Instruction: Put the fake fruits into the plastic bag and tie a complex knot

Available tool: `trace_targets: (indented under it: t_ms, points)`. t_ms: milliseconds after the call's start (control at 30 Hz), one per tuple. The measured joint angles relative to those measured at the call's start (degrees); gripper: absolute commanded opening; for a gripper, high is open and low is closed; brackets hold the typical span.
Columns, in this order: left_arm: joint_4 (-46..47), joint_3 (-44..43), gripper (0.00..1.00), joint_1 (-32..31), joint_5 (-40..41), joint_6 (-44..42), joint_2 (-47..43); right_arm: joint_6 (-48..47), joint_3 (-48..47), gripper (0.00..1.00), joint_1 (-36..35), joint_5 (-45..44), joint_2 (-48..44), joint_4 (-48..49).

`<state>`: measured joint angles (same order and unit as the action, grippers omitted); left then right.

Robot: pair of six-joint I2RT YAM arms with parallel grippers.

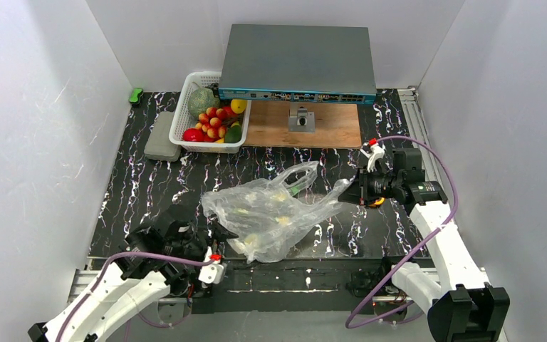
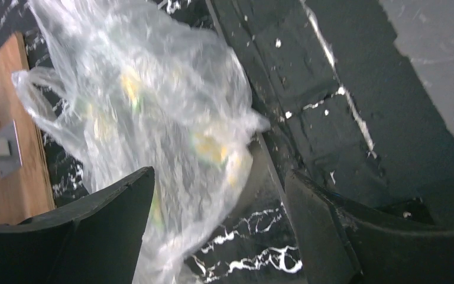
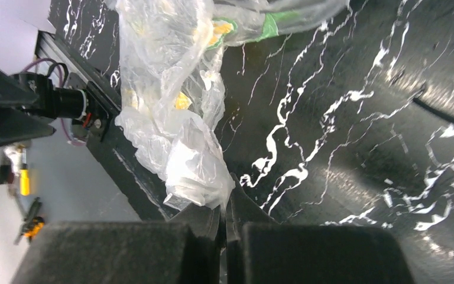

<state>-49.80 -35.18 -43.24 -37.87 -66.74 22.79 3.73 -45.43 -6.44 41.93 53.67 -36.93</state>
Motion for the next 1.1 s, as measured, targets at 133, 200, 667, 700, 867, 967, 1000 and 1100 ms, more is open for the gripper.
trace_targets:
  t_ms: [133,200,667,700,867,967,1000,1100]
  points:
    - [0.61,-0.87,0.79,-2.47,-3.02,0.37,3.72,3.54,1.79,0.01,-0.07,-0.28,0.63,2.05]
    - [2.05,-1.01,0.74,-7.78,-1.09,1.46,8.96,4.76,2.19,0.01,-0.09,-0.61,0.83,3.13]
    - [21.68,4.04,0.66,-22.18,18.69,6.73,30.05,6.6,2.21,0.01,-0.09,-1.7,2.16,5.55]
    - [23.58,4.48,0.66,-22.21,19.69,6.56,31.56,6.6,2.21,0.01,-0.09,-1.7,2.29,5.55]
    - [28.98,6.91,0.58,-22.23,21.73,4.66,35.01,6.64,2.21,0.01,-0.09,-1.7,2.34,5.81]
    - [30.67,8.57,0.48,-22.23,22.05,3.3,35.87,6.69,2.23,0.01,-0.09,-1.68,2.73,5.88]
    - [31.15,8.87,0.45,-22.23,22.12,3.02,36.37,6.69,2.23,0.01,-0.09,-1.68,2.86,5.88]
    - [33.29,9.92,0.44,-22.23,22.49,2.01,37.92,6.67,2.23,0.01,-0.11,-1.68,3.06,5.88]
